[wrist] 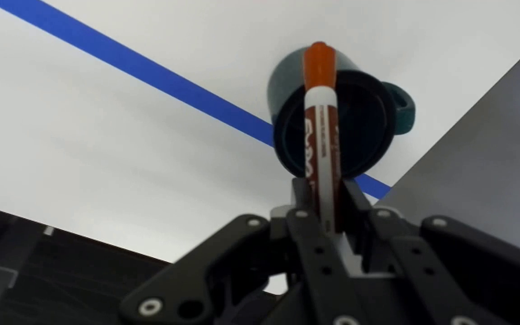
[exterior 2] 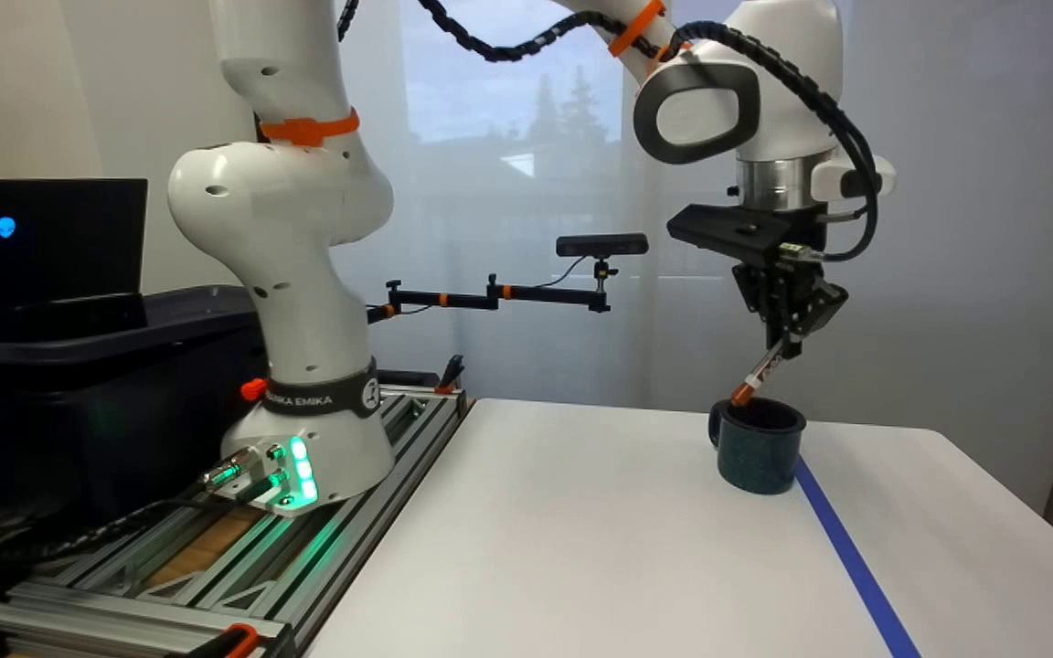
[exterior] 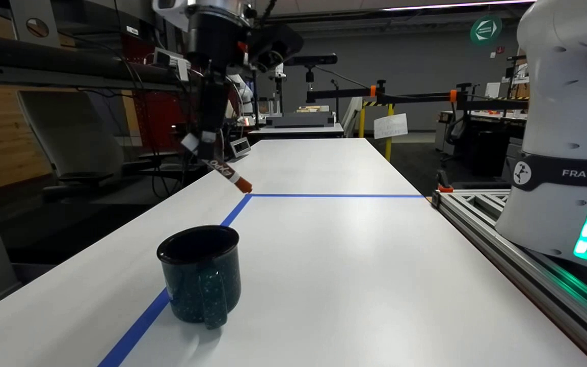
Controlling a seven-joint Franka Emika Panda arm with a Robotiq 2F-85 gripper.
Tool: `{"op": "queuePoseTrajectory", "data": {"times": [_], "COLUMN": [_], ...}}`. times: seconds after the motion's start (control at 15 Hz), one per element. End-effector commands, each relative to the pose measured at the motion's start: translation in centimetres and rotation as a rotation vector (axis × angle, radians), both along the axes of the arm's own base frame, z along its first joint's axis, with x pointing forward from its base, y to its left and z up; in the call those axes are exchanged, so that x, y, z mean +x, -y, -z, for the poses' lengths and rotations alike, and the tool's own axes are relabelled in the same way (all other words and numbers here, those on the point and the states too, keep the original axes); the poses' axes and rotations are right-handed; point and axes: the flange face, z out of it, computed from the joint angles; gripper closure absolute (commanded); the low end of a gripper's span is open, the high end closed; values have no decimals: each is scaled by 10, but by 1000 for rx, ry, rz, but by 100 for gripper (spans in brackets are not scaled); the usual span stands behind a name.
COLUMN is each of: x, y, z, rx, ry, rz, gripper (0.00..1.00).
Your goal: Remove the marker from the cup
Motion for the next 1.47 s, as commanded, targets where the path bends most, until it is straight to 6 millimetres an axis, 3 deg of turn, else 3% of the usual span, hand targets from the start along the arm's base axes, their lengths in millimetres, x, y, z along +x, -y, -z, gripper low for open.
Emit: {"op": "queuePoseTrajectory", "data": {"times": [0.0, 0.2, 0.33, 0.87, 1.0, 1.4], "x": [-30, -43, -51, -50, -47, -39], "y": [61, 105, 116, 116, 113, 97], "z": [-3, 35, 63, 157, 167, 171], "rx": [-29, -32, -25, -59, -73, -97], "ry": [-43, -106, -154, -281, -271, -168], "rz": [178, 296, 331, 343, 338, 305], "gripper": [95, 95, 95, 95, 95, 95]}}
